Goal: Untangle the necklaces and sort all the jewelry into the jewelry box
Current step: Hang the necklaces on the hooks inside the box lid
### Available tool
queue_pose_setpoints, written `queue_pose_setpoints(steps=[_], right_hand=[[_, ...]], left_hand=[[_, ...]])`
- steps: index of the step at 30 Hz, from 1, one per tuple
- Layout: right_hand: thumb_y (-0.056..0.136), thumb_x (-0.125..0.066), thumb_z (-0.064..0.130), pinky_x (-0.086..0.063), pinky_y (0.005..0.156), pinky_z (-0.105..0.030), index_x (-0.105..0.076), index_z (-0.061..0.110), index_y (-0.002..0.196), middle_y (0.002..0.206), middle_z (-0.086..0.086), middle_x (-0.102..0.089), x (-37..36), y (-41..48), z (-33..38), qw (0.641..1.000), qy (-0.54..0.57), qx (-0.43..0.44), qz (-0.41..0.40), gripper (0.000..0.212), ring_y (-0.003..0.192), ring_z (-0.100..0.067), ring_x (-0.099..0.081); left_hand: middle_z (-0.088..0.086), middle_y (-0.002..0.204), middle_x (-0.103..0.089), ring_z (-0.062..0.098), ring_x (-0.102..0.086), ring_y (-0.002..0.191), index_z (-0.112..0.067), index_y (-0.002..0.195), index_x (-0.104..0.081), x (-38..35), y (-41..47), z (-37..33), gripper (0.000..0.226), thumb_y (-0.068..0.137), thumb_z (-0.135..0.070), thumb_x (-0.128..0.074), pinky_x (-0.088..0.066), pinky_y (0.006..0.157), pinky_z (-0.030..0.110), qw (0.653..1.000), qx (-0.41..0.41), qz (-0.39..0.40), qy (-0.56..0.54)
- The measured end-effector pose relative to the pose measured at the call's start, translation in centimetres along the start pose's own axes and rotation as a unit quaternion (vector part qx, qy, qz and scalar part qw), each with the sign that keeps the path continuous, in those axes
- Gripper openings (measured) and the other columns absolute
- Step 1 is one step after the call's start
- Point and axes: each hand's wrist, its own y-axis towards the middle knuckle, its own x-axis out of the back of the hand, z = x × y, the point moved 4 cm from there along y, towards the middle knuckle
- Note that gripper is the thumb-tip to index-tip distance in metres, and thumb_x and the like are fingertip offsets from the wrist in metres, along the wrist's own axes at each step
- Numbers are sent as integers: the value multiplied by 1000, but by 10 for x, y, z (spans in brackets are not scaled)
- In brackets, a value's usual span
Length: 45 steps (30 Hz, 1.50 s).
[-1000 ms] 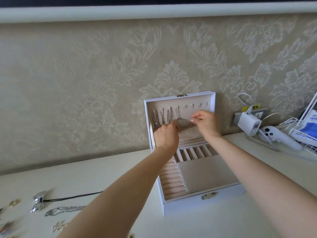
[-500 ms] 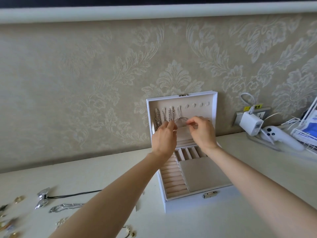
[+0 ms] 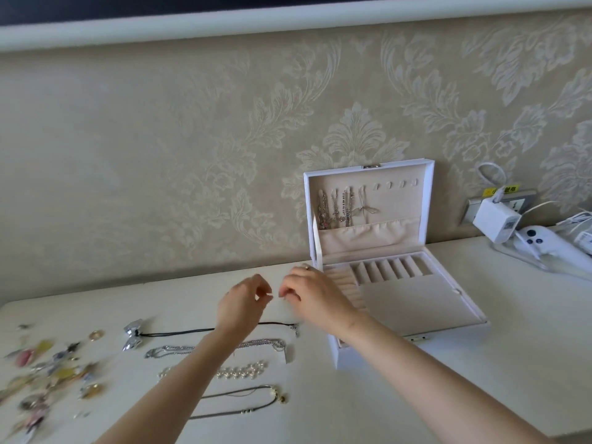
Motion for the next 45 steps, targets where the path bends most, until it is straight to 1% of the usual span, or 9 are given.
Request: queue_pose_setpoints(steps=[5,12,19,25,29,33,36,40,45], right_hand=[[83,-55,-7,-34,72,-30,-65,0,102,108,-18,-63,-33,0,13,960,-191,-71,190,23,106,-32,-54],[83,-49,-7,-40,75,-35,-63,-2,102,109,-20,-61,-39,2,1,955,-171,-111,214,24,104,-35,-56],[74,-68,20,-42,66,-26,-54,17,72,82,-2,-64,-22,8,-2,960,160,-226,31,14,72,-13,-56],[88,-47,1,-41,53,-26,-43,13,76,79,-14,-67,-1,8,-8,777,563,-277,-52,18,59,-19,-56],[82,-49,5,-32,50,-26,-46,12,74,52,-3,-51,9,7,-13,853,435,-285,-46,10,48,-17,-41],[82,-53,25,-40,65,-29,-63,19,86,74,1,-65,20,8,-9,963,151,-218,48,12,70,-19,-56],[85,-49,31,-44,76,-29,-69,13,94,96,-1,-70,26,8,0,978,5,-182,97,28,92,-23,-60],[85,-54,53,-38,64,-30,-60,9,67,60,-3,-51,18,9,0,965,-83,-184,169,48,71,-25,-52],[89,-62,33,-28,50,-23,-67,18,61,42,7,-39,25,10,-9,948,236,-184,112,32,43,-7,-34]], left_hand=[[-11,88,-55,5,-53,79,-26,86,-60,-12,-5,21,13,81,-21,-71,-36,63,15,989,-12,144,19],[-10,90,-46,7,-53,86,-26,83,-60,-26,-2,18,14,80,-27,-73,-36,68,18,991,-32,127,39],[0,94,-69,25,-58,95,-15,98,-60,-25,0,-1,14,88,-23,-58,-36,67,30,995,-48,82,15],[-18,68,-61,20,-64,85,-26,79,-51,-21,10,3,17,90,-14,-51,-50,76,34,996,-10,71,-43],[-18,68,-62,19,-64,87,-25,81,-52,-19,16,4,31,77,5,-43,-50,76,32,996,-1,68,-59],[-16,69,-63,16,-67,85,-24,78,-52,-15,21,3,34,76,9,-40,-51,80,33,994,13,56,-94],[-11,76,-66,17,-67,87,-23,78,-54,-14,27,3,36,76,10,-41,-50,79,30,991,20,34,-126],[-2,95,-71,20,-61,95,-11,96,-63,-13,30,0,29,81,7,-46,-39,71,24,993,22,7,-114],[1,93,-65,23,-58,91,-20,84,-60,-14,28,5,14,90,-10,-51,-36,66,28,997,35,14,-72]])
